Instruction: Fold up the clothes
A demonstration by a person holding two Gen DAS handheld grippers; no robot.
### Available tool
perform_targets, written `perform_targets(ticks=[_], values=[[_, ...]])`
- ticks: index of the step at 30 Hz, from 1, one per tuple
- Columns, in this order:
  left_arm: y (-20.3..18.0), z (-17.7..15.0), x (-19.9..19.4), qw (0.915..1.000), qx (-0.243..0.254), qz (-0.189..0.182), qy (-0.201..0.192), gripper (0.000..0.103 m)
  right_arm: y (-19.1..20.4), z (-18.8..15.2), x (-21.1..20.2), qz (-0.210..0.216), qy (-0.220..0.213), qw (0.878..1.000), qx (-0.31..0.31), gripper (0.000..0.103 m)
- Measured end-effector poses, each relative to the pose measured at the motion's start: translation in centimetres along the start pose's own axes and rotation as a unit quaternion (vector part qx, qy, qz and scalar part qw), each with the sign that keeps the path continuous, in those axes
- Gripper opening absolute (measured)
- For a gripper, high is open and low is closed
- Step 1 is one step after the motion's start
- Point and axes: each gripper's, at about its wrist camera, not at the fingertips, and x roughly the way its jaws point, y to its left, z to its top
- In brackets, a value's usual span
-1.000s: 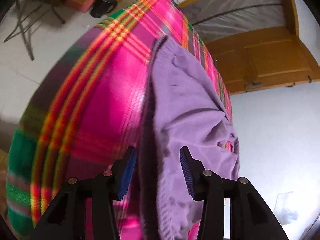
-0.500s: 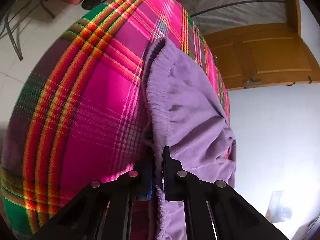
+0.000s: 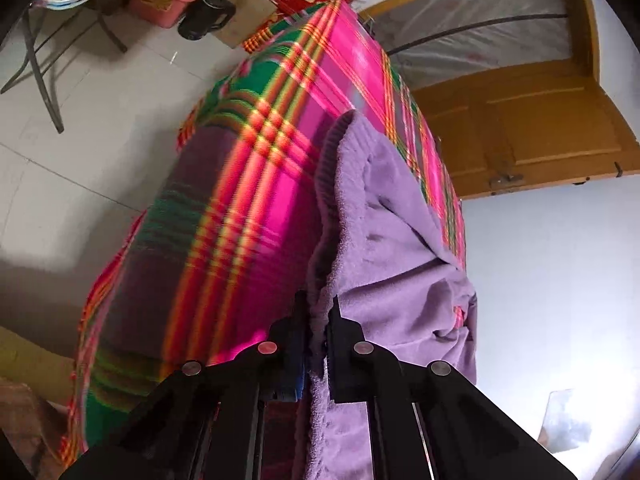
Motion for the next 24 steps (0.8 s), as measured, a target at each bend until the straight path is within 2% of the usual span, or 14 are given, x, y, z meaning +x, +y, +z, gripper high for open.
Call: perform_targets(ticks=[5,8,11,13,15,17,19,22,24], values=[[0.1,0.0,0.1,1.0000,0.001,-0.009,-0.003,0.008,-0.1,0.0,0.4,0.003,0.012,1.000,0.005,0.010],[0.5,-0.3,-0.2,0.9999,-0.002,-0.010,-0.005,0.009,-0.1,-0.1,0.8,0.005,0.028,1.000,0.008,0.015],[0.7,-0.7,-0.4,0.9999,-0.010,-0.008,-0.003,0.010,-0.6,-0.4,-0.4,-0.005,0.019,1.000,0.015,0.016],[0.3,-1.1,-1.0,0.9999,-0.005,0.010,-0.012,0.012,-1.3,-0.7,-1.8,-0.014,0.007,1.000,0.022,0.023],[-0.2,-1.5,-2.0,0.9991,0.006,0.033,-0.026,0.014,-1.9,-1.0,-3.1,-0.024,-0.005,0.999,0.028,0.036],[-0.6,-2.4,-3.6,0.9981,0.017,0.041,-0.043,0.014,-2.6,-1.3,-4.5,-0.033,-0.017,0.999,0.035,0.037],[-1.2,-3.3,-5.1,0.9967,0.030,0.046,-0.060,0.020,-3.3,-1.6,-5.8,-0.044,-0.028,0.998,0.043,0.037],[-2.3,-5.6,-6.8,0.9905,0.062,0.082,-0.091,0.023,-5.7,-2.8,-7.8,-0.080,-0.029,0.994,0.074,0.037],[-3.1,-7.3,-7.3,0.9870,0.082,0.097,-0.099,0.023,-7.0,-3.8,-9.2,-0.104,-0.028,0.990,0.094,0.037]])
